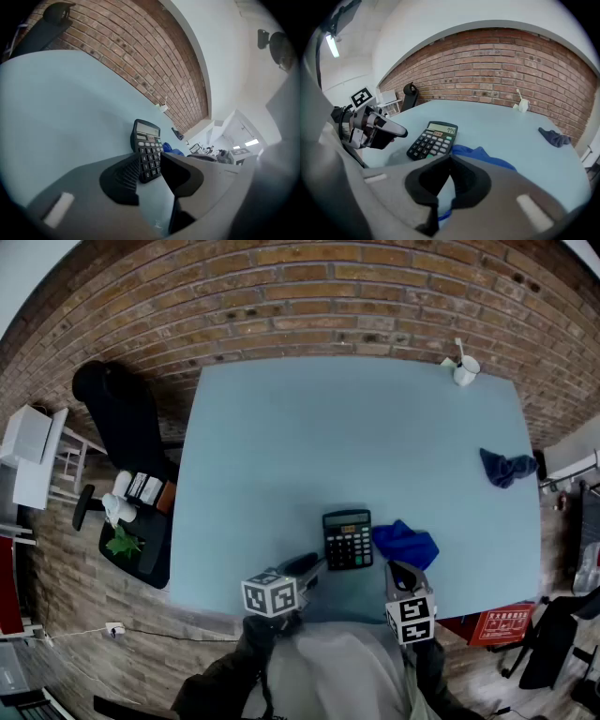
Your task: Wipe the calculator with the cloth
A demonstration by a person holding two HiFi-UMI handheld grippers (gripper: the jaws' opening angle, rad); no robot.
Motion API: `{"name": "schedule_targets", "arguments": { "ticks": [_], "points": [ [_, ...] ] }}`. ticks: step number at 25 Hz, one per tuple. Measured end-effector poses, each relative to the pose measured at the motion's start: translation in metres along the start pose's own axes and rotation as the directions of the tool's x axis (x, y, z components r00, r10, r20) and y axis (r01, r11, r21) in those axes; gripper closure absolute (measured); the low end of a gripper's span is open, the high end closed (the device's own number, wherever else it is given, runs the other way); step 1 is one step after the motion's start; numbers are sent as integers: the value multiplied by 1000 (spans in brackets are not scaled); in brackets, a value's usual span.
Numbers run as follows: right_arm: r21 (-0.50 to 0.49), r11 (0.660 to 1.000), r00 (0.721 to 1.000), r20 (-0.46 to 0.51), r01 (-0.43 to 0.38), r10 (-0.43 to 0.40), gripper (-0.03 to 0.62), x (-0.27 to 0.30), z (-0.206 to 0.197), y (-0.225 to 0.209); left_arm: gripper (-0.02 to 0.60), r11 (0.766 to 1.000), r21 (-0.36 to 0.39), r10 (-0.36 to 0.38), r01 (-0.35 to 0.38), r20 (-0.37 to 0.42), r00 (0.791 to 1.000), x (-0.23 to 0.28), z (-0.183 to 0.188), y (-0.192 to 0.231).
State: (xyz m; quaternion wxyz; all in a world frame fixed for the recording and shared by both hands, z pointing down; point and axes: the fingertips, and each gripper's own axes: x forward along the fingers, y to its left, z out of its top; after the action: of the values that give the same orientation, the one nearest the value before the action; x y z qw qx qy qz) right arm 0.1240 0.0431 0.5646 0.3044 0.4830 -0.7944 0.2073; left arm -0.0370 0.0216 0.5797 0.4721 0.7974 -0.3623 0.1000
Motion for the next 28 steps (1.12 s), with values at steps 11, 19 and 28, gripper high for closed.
{"name": "schedule_targets", "arguments": {
  "ticks": [11, 19, 28],
  "points": [
    [-39, 998, 997, 54, 55, -53, 592, -2, 7, -15, 438, 1000, 3, -2, 2, -37, 999, 8, -4, 0],
    [-381, 917, 983, -90, 117, -162, 233, 12, -20, -62, 378, 989, 124, 78, -80, 22, 997, 15, 28, 11],
    [-65, 998, 991, -137, -12, 3, 280, 51, -35, -73, 242, 989, 129, 89, -74, -119, 989, 48, 11, 16]
  ]
}}
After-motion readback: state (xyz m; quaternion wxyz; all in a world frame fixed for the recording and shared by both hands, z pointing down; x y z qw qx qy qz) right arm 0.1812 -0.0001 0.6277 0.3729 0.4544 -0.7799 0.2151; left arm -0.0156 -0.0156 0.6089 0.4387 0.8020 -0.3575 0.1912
